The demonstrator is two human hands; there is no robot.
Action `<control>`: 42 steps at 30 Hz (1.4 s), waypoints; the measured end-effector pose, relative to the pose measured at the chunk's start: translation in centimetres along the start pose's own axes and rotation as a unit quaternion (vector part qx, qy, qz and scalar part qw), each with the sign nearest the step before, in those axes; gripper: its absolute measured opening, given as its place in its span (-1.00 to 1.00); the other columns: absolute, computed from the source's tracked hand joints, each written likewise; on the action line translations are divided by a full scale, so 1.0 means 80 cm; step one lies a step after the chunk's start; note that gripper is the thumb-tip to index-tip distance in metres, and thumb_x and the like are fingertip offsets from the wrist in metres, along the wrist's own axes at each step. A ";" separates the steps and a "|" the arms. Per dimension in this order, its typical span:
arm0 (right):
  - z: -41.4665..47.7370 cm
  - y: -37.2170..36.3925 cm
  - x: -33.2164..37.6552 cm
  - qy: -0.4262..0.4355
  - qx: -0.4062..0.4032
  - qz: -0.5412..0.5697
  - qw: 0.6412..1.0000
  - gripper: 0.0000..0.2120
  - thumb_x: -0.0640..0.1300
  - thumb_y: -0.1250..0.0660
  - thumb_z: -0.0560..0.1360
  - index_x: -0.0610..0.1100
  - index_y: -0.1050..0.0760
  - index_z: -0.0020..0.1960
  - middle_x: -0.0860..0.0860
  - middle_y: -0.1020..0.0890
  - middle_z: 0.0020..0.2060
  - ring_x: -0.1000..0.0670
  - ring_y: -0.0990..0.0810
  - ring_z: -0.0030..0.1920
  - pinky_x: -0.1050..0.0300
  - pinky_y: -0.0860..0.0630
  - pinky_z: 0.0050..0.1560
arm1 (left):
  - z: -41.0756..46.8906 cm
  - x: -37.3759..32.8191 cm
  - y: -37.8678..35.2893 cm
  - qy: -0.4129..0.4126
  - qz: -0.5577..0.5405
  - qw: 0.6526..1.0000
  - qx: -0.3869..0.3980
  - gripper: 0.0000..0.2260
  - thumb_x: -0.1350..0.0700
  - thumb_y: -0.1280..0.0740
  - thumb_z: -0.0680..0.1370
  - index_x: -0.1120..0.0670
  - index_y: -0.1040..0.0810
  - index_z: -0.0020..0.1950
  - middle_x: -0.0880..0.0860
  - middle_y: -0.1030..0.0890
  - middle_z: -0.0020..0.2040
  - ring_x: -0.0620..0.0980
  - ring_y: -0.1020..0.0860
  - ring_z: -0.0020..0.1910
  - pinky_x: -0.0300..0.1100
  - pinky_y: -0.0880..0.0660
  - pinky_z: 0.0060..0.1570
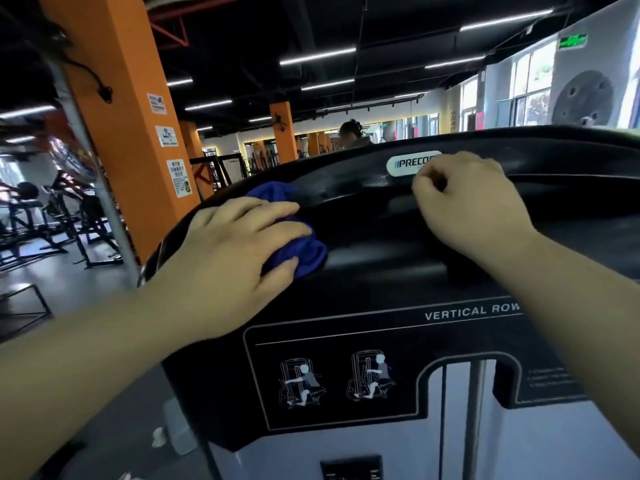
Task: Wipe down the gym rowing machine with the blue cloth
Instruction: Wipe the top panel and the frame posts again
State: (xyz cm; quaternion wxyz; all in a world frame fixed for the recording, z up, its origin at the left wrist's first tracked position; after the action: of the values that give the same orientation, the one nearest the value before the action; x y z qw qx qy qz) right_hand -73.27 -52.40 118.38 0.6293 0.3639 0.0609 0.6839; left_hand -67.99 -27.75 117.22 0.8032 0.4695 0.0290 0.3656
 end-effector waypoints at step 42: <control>0.009 -0.065 0.093 0.182 0.135 0.093 0.970 -0.73 0.05 -0.34 0.49 0.03 -0.55 0.17 -0.02 -0.62 0.07 -0.12 -0.53 0.12 0.06 -0.48 0.09 | 0.027 0.051 -0.006 0.216 -0.240 0.942 -0.093 -0.67 0.25 -0.21 0.55 -0.16 -0.55 0.12 -0.19 -0.52 0.27 -0.20 -0.41 0.32 -0.27 -0.26 0.33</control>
State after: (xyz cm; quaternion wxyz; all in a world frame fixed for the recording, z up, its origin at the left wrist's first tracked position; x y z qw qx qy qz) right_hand -68.19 -44.94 119.23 0.4861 0.3193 0.2320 0.7797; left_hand -63.92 -26.95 119.25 0.8817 0.2812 0.2797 0.2556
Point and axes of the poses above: each hand's wrist, its own z-axis towards the middle knuckle, its own y-axis out of the back of the hand, x = y × z, the point moved 4 cm from there along z, towards the middle knuckle
